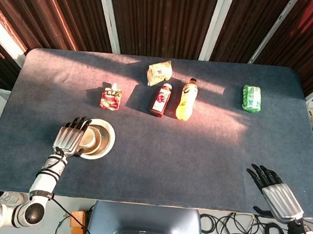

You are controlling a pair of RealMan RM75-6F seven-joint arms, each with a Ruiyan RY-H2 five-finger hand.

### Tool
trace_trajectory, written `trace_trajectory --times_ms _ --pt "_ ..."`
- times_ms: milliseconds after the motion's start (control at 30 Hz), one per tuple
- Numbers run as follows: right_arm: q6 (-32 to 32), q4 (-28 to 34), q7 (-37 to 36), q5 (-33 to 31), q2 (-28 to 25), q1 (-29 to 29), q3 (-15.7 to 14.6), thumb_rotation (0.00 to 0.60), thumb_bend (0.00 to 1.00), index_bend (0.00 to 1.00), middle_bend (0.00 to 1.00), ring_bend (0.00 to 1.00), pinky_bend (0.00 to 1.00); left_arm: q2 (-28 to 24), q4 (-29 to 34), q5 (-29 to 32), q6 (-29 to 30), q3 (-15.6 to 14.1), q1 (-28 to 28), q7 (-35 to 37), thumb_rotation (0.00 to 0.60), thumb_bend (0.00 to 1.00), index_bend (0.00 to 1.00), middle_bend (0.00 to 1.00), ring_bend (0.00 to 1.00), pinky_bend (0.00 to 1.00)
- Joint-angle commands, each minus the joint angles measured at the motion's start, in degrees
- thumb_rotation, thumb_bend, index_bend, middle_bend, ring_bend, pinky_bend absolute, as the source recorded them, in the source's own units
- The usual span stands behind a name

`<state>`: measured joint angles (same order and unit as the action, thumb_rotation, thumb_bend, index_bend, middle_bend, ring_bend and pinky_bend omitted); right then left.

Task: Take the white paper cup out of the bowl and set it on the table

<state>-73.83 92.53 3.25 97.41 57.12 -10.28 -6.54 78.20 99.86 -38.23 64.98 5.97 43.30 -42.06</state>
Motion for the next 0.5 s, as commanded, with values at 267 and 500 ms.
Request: trace_trajectory --times_ms 267,500 --pt "-0.1 0.1 0.2 0.1 0.0 0.1 0.0 0.6 0.0 0.0 0.0 0.0 0.14 0.3 -0.3 0.4 0.0 -0.2 0.2 -0.2 0.6 0.28 0.0 0.0 0.0 0.2" --pt "-0.1 0.1 0.2 0.1 0.0 0.1 -0.1 0.6 0.0 0.0 0.0 0.0 0.14 1.4 -1.5 -0.2 0.1 -0.3 0.3 0.4 0.6 0.28 0.0 0.01 0.01 0.21"
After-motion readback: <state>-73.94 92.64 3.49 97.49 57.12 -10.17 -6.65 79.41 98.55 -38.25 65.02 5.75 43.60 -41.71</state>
